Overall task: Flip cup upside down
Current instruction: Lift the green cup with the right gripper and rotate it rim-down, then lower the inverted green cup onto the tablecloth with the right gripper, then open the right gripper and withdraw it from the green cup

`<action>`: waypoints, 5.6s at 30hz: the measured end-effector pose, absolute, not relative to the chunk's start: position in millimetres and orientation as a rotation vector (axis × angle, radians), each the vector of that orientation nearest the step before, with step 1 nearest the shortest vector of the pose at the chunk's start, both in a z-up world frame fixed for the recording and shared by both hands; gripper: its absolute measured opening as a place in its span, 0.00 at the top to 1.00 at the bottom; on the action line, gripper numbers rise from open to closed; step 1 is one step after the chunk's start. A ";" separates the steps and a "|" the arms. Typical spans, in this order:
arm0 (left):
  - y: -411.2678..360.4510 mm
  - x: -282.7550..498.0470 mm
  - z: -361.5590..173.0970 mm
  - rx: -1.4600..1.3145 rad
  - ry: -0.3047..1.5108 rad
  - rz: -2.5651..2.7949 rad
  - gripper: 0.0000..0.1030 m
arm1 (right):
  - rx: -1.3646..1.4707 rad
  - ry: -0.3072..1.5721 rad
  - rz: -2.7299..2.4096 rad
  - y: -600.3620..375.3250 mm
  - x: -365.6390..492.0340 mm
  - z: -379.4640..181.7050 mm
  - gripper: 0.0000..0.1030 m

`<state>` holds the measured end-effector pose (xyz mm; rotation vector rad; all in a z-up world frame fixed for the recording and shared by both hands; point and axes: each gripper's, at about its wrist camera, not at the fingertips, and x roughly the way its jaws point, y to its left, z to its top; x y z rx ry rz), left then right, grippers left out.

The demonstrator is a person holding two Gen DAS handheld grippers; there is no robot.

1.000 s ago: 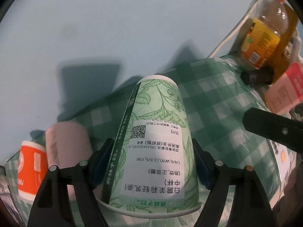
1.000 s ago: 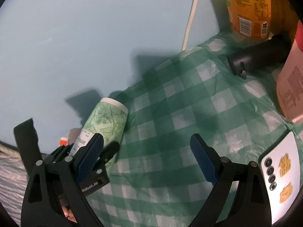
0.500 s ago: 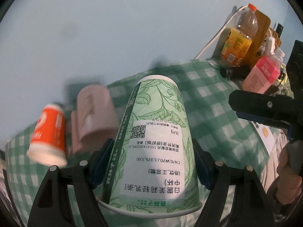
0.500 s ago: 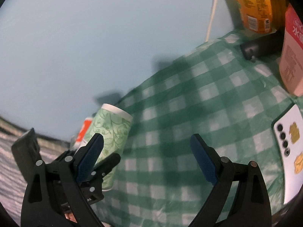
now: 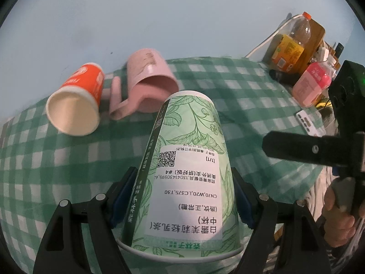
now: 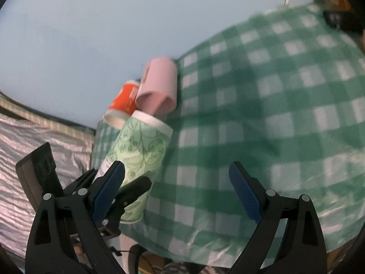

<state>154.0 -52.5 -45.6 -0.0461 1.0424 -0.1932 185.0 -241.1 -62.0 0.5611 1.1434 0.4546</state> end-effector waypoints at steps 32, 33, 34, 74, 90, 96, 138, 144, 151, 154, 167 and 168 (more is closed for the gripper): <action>-21.5 135.2 -32.7 -0.110 1.047 -0.178 0.13 | 0.525 1.163 0.474 -208.9 183.4 -68.7 0.10; -18.7 133.2 -29.2 -0.119 1.040 -0.181 0.13 | 0.524 1.161 0.474 -208.0 183.8 -66.6 0.10; -16.1 130.8 -25.1 -0.123 1.030 -0.185 0.13 | 0.522 1.158 0.477 -206.7 184.3 -64.2 0.10; 74.5 141.4 -68.7 -0.363 0.966 -0.030 0.06 | 0.387 1.361 0.406 -129.7 233.0 -98.8 0.12; 79.5 135.4 -68.3 -0.423 0.948 -0.059 0.05 | 0.413 1.275 0.458 -143.8 224.9 -84.4 0.32; 78.4 125.6 -65.3 -0.415 0.923 -0.057 0.05 | 0.300 1.120 0.479 -142.5 200.8 -56.8 0.32; 60.8 115.8 -66.6 -0.247 0.919 -0.026 0.05 | -0.231 0.635 0.303 -106.6 134.4 -34.1 0.32; 55.5 109.4 -58.7 -0.198 0.890 0.029 0.05 | -0.234 0.656 0.311 -105.1 136.5 -34.1 0.26; 40.9 91.9 -41.1 -0.127 0.821 0.033 0.05 | -0.200 0.588 0.307 -111.1 121.7 -16.0 0.15; 36.5 83.7 -34.2 -0.121 0.793 0.035 0.05 | -0.199 0.552 0.297 -113.6 111.6 -4.9 0.12; 27.0 46.3 0.1 -0.093 0.597 0.034 0.00 | -0.104 0.468 0.202 -144.9 71.6 18.9 0.11; 26.6 45.0 0.8 -0.091 0.590 0.034 0.00 | -0.104 0.468 0.190 -146.8 69.4 18.7 0.11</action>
